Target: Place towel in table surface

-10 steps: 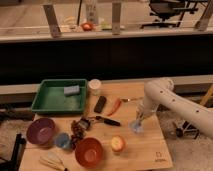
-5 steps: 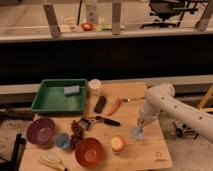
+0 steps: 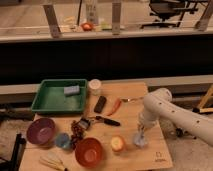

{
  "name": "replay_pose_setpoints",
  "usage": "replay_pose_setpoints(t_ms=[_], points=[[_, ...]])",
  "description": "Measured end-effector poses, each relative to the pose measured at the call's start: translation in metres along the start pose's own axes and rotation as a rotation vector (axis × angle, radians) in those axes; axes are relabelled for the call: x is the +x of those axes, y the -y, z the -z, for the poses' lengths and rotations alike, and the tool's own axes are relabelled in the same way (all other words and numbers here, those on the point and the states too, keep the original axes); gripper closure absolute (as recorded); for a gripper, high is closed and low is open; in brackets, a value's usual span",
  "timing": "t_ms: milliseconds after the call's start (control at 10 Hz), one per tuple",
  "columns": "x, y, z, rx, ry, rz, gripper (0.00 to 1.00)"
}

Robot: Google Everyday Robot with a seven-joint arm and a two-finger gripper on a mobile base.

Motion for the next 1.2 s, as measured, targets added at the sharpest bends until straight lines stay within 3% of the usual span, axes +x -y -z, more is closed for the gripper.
replay_pose_setpoints(t_ms=[800,1200], points=[[0.005,-0.019,-0.015,-0.020,0.034,-0.027,0.22],[0.006,-0.019,-0.014,-0.030,0.037,-0.022,0.20]])
